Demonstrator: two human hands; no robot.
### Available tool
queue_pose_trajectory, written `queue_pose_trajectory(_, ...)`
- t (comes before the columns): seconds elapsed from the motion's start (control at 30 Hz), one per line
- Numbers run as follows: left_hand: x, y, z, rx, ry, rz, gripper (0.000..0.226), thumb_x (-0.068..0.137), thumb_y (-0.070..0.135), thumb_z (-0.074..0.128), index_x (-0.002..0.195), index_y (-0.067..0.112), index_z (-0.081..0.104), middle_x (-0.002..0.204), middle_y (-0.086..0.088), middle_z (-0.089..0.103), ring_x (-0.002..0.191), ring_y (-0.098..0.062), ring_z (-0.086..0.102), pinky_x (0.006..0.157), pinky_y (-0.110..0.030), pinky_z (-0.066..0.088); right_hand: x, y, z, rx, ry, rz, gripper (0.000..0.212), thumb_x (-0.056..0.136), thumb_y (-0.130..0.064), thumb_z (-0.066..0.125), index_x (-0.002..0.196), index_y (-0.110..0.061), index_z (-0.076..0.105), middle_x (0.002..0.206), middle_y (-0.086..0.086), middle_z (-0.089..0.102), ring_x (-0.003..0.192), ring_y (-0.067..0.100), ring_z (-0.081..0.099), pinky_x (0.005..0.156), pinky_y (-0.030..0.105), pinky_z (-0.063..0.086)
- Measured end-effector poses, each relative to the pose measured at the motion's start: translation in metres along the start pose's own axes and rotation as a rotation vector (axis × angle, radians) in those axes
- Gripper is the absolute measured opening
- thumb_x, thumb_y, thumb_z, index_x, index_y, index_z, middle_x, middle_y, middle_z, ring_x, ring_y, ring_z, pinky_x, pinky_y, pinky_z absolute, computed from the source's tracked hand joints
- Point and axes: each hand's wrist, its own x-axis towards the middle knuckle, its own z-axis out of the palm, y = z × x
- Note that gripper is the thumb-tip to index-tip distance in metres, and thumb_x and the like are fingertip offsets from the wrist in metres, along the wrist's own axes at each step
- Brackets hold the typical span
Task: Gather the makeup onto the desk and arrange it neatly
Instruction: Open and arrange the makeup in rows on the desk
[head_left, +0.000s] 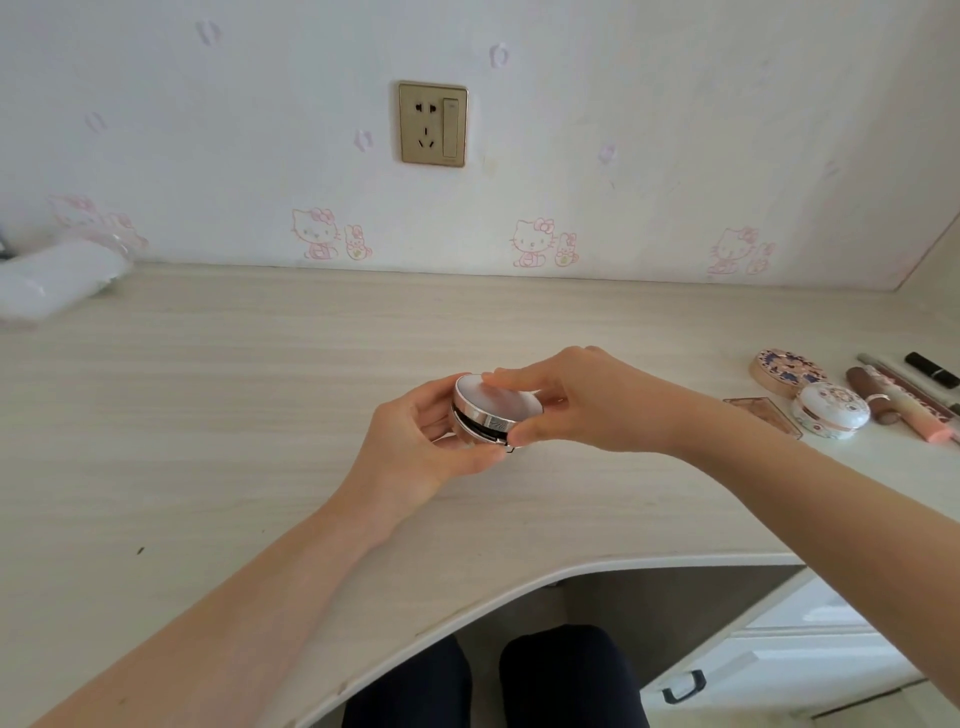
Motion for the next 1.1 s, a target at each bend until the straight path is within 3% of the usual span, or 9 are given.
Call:
queue_pose_trajectory(0.2,0.002,0.001,0.002,-0.007,-0.041,-0.006,0.066,0.063,-0.004,0.083,0.121,0.017,0.061,0.106,0.003,0.073,0.099,-0.014,0.069,0.083,-0.021,0.053,-0.001,0.003,-0.003,-0.122,-0.053,-0.033,0.048,0.093,-0.038,0.054,0.140,-0.037,0.043,0.124,-0.008,0.062,0.107,0.015,0.056,0.094,0.035,0.044)
queue_pose_trajectory(0.3,0.002,0.002,0.001,0.020,-0.044,0.004,0.060,0.064,-0.001,0.083,0.116,0.021,0.063,0.103,0.006,0.073,0.094,-0.014,0.070,0.078,-0.019,0.053,-0.003,0.005,0.001,-0.131,-0.032,-0.048,0.050,0.097,-0.034,0.049,0.145,-0.030,0.036,0.142,-0.012,0.048,0.124,0.011,0.048,0.099,0.024,0.036)
queue_pose_trajectory(0.4,0.003,0.001,0.000,0.056,-0.008,-0.005,0.067,0.061,0.007,0.087,0.119,0.024,0.060,0.107,0.009,0.070,0.088,-0.010,0.071,0.071,-0.016,0.052,-0.006,0.005,0.004,-0.117,0.018,-0.077,0.049,0.098,-0.031,0.047,0.146,-0.027,0.034,0.146,-0.016,0.041,0.132,0.005,0.040,0.102,0.017,0.031)
queue_pose_trajectory(0.53,0.007,0.003,-0.007,0.089,-0.073,-0.019,0.067,0.063,0.013,0.085,0.124,0.023,0.057,0.097,-0.001,0.074,0.091,-0.014,0.071,0.078,-0.022,0.054,-0.010,0.000,0.006,-0.070,0.085,-0.122,0.049,0.098,-0.029,0.048,0.145,-0.028,0.035,0.149,-0.014,0.037,0.132,-0.005,0.030,0.102,0.007,0.024)
queue_pose_trajectory(0.6,0.007,0.006,-0.010,0.100,-0.148,-0.014,0.062,0.064,0.018,0.083,0.121,0.023,0.058,0.100,0.001,0.074,0.098,-0.012,0.068,0.082,-0.021,0.052,-0.011,-0.003,0.006,-0.044,0.102,-0.141,0.049,0.098,-0.027,0.049,0.145,-0.027,0.037,0.148,-0.013,0.038,0.132,-0.008,0.026,0.102,0.007,0.025)
queue_pose_trajectory(0.73,0.008,0.008,-0.013,0.125,-0.210,0.018,0.061,0.060,0.021,0.082,0.116,0.027,0.060,0.107,0.013,0.071,0.104,-0.002,0.064,0.083,-0.012,0.047,-0.013,-0.004,0.010,-0.036,0.104,-0.172,0.048,0.097,-0.027,0.052,0.143,-0.027,0.040,0.146,-0.014,0.042,0.128,-0.002,0.041,0.105,0.015,0.032)
queue_pose_trajectory(0.9,0.012,0.001,-0.019,0.358,-0.221,0.097,0.070,0.057,0.033,0.089,0.117,0.044,0.054,0.119,0.029,0.060,0.120,0.006,0.050,0.098,-0.019,0.036,-0.012,-0.001,0.023,-0.061,0.099,-0.167,0.047,0.097,-0.026,0.053,0.142,-0.029,0.041,0.150,-0.014,0.035,0.131,0.008,0.043,0.107,0.021,0.032)
queue_pose_trajectory(0.97,0.012,-0.005,-0.020,0.555,-0.207,0.087,0.076,0.058,0.045,0.088,0.122,0.049,0.047,0.128,0.038,0.043,0.135,0.004,0.031,0.107,-0.023,0.028,-0.012,0.000,0.029,-0.085,0.084,-0.172,0.046,0.097,-0.023,0.053,0.141,-0.029,0.043,0.151,-0.013,0.034,0.130,0.011,0.045,0.105,0.020,0.033)
queue_pose_trajectory(1.1,0.012,-0.012,-0.021,0.792,-0.228,0.050,0.100,0.053,0.065,0.080,0.139,0.043,0.035,0.141,0.031,0.032,0.144,-0.001,0.004,0.115,-0.028,0.018,-0.012,0.002,0.040,-0.087,0.064,-0.171,0.045,0.097,-0.018,0.053,0.140,-0.022,0.045,0.150,-0.011,0.036,0.125,0.014,0.048,0.101,0.019,0.035)
